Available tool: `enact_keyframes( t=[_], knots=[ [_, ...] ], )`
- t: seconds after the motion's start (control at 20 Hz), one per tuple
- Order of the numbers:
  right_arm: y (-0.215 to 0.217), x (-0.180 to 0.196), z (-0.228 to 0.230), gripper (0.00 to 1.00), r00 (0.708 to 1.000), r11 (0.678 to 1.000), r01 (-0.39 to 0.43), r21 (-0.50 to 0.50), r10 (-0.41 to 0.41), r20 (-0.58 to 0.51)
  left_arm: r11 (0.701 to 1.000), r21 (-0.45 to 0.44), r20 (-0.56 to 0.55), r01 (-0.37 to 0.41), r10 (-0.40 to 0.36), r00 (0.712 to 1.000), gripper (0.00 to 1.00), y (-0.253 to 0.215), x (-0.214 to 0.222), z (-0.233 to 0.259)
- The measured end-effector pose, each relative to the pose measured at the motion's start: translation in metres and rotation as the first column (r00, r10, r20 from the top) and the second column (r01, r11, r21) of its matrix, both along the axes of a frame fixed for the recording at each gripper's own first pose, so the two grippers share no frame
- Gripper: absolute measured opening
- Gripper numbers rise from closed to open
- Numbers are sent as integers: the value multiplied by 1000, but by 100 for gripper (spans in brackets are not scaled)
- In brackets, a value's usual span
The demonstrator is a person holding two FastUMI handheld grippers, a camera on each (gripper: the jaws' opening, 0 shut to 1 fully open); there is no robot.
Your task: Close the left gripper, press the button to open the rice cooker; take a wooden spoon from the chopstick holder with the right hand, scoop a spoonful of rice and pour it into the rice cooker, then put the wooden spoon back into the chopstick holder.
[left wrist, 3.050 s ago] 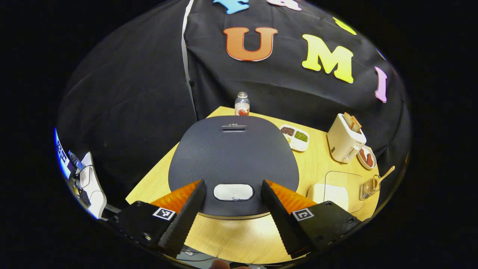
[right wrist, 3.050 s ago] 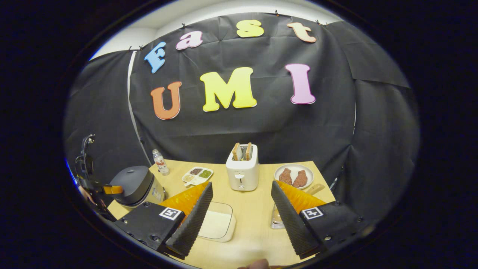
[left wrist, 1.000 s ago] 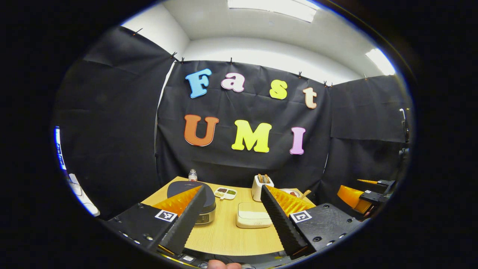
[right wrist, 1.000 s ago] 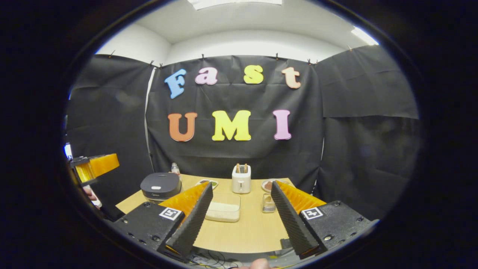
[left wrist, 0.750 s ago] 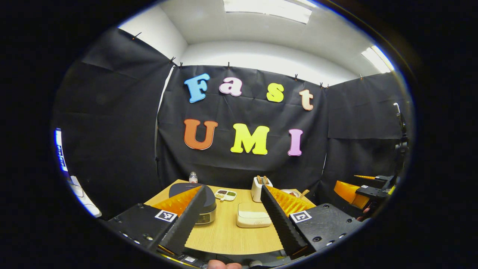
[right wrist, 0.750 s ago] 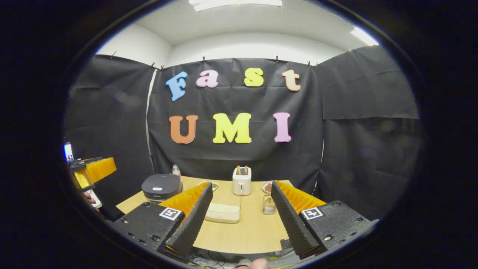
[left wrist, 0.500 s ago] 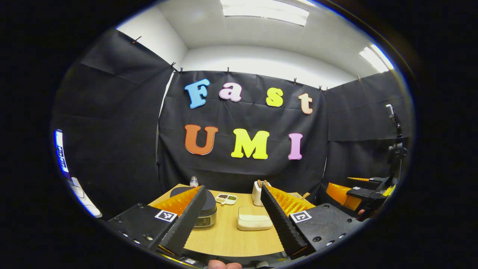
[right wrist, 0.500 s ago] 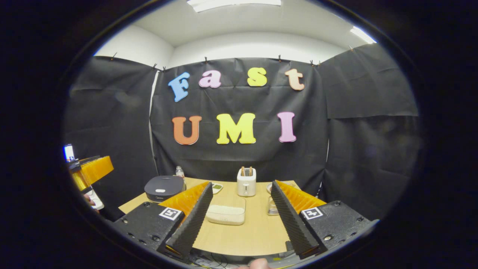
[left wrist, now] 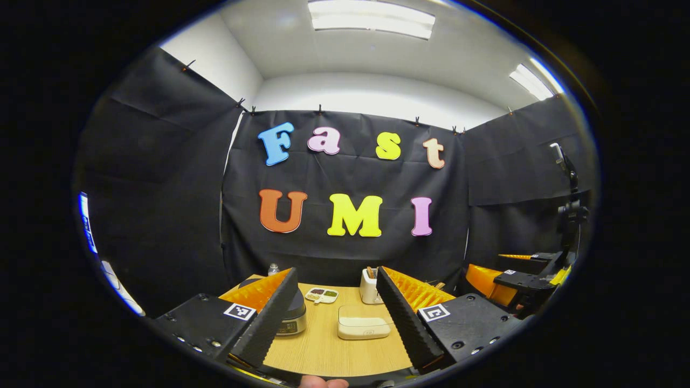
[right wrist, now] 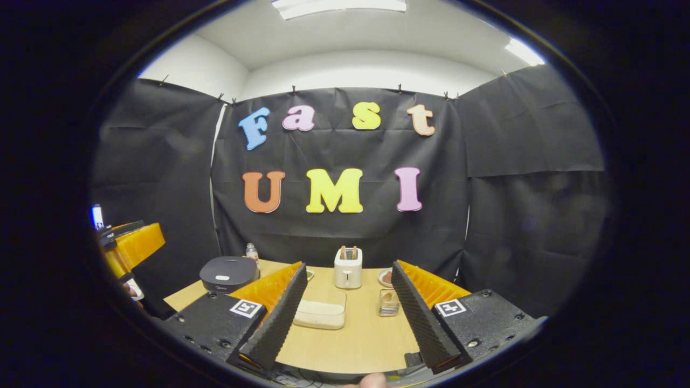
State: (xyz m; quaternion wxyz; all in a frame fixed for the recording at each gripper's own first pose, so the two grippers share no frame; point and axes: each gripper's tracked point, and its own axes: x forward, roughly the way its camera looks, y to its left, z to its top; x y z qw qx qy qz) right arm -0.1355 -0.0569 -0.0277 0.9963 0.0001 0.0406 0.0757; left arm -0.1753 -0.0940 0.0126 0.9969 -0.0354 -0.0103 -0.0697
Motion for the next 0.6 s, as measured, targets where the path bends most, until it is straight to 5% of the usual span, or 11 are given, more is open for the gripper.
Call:
enact_keyframes(
  t=[0.6],
  knots=[
    [-21,2,-3,97,999,999,53,-14,-53,-6,1000,10,-15,11,-11,1000,94,-10,13,-8]
  ],
)
